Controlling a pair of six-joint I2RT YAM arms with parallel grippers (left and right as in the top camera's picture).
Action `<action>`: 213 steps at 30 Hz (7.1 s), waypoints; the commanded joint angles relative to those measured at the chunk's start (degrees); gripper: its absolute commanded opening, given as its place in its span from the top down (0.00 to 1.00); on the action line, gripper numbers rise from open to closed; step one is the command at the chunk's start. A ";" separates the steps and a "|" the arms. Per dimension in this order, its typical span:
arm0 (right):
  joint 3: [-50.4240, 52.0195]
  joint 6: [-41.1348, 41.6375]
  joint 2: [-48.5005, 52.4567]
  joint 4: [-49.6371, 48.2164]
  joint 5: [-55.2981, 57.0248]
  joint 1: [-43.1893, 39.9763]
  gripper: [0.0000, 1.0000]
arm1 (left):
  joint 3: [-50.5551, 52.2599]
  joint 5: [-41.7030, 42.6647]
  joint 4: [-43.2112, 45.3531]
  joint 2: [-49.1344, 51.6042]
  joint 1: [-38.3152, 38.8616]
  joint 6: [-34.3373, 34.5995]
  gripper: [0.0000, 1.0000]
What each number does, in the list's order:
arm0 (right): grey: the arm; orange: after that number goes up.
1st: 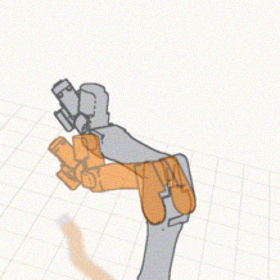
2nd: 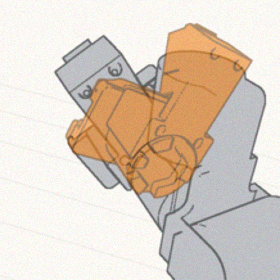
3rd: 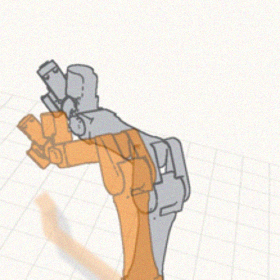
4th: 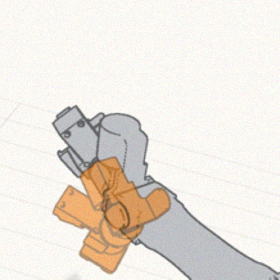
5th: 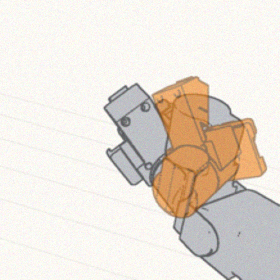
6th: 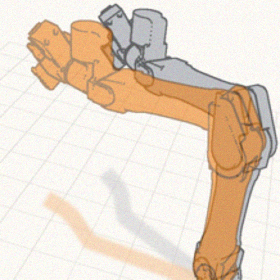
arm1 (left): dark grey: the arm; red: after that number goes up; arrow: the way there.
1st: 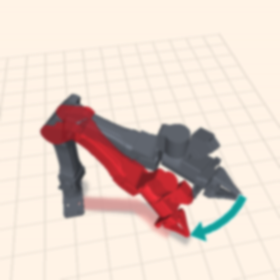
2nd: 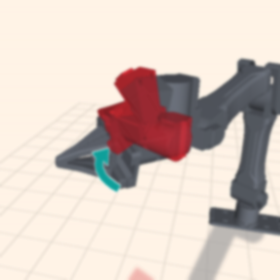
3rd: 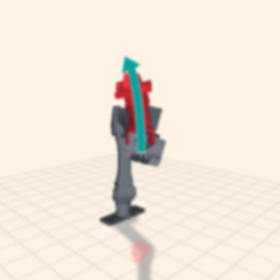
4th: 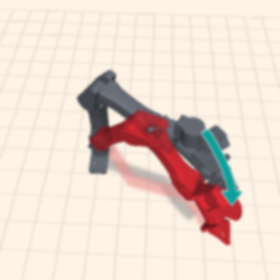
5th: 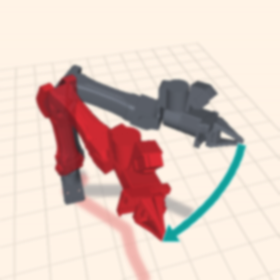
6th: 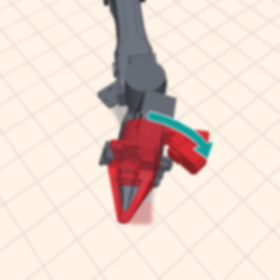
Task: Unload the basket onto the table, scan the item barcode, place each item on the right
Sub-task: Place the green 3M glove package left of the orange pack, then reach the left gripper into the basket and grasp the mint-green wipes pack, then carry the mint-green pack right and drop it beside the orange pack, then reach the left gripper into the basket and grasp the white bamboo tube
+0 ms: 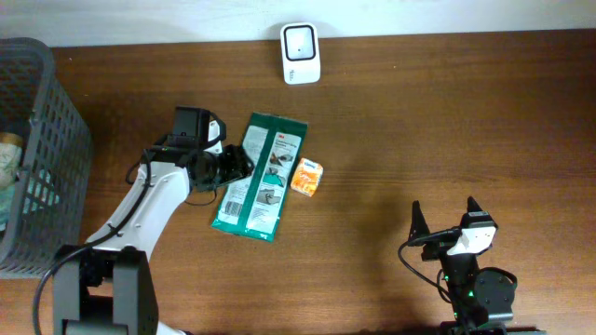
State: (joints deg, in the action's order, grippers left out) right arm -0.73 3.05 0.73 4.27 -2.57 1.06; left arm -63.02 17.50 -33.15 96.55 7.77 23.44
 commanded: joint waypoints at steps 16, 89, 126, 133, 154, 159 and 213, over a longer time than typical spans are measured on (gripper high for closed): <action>0.42 0.42 -0.37 0.07 0.28 0.48 0.02 | -44.78 -16.44 -25.00 -6.71 -36.44 -12.94 0.10; 0.42 0.42 -0.37 0.04 0.26 0.48 0.02 | -114.97 -13.14 -63.58 22.38 -29.33 -18.18 1.00; 0.42 0.42 -0.37 0.04 0.26 0.48 0.02 | -38.51 -28.02 -21.05 22.34 18.67 6.73 1.00; 0.42 0.42 -0.37 0.04 0.28 0.48 0.02 | -46.77 -33.77 -18.40 22.60 30.38 -6.43 1.00; 0.42 0.42 -0.37 0.07 0.26 0.48 0.02 | -72.19 -30.38 -30.23 28.57 28.76 -10.73 0.02; 0.42 0.42 -0.37 0.07 0.28 0.48 0.02 | -101.07 -46.84 -51.06 25.81 11.13 -10.73 0.14; 0.42 0.42 -0.37 0.04 0.26 0.48 0.02 | -42.05 -28.98 -1.77 37.73 -52.15 -41.09 0.36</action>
State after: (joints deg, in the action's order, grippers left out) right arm -0.73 3.07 0.69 4.27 -2.57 1.06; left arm -105.47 -12.62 -34.41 131.22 -44.05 -17.17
